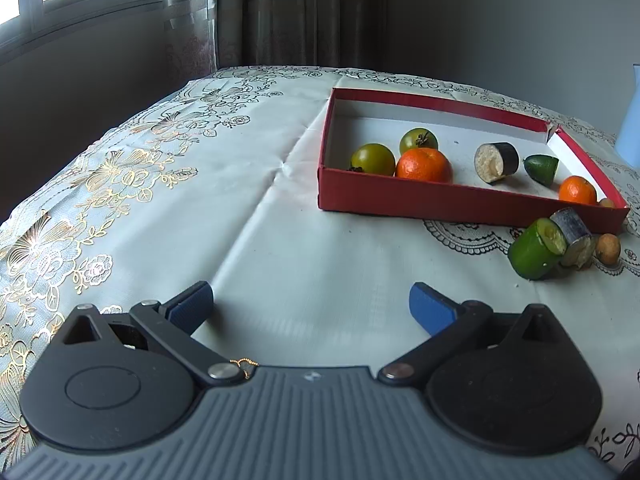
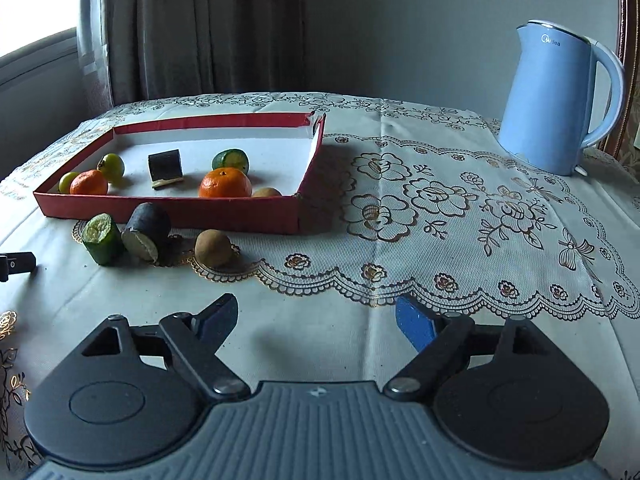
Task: Organize fruits
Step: 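Move the open left gripper toward the green cucumber chunk, then close the left gripper on the cucumber chunk, then lift the cucumber chunk with the left gripper and carry it over the tray, then lower the cucumber chunk into the tray and open the left gripper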
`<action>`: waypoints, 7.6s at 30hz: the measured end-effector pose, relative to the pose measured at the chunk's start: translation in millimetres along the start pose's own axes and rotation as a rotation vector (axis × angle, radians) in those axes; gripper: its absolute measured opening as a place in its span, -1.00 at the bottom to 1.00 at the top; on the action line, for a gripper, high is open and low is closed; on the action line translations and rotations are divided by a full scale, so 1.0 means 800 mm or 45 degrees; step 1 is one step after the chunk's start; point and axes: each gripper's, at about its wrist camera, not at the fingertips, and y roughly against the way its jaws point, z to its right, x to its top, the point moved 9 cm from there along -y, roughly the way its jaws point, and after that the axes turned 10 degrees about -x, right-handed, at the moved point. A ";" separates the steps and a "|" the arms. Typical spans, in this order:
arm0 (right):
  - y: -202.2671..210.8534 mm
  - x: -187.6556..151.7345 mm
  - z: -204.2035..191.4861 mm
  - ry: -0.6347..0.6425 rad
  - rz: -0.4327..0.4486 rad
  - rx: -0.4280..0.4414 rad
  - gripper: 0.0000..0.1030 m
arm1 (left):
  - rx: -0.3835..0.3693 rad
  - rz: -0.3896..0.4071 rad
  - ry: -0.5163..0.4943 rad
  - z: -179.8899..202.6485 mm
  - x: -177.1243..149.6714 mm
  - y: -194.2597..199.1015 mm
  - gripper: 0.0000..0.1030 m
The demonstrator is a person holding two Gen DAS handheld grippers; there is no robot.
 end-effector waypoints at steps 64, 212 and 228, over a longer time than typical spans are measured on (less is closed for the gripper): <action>-0.011 0.000 0.018 -0.135 -0.010 0.067 1.00 | -0.136 -0.031 -0.158 0.158 0.025 -0.048 0.82; -0.010 0.004 0.022 -0.182 -0.003 0.086 1.00 | -0.123 0.155 -0.137 0.133 0.150 -0.091 0.15; -0.011 0.003 0.019 -0.156 -0.011 0.069 1.00 | -0.070 0.141 -0.107 0.078 0.062 0.007 0.92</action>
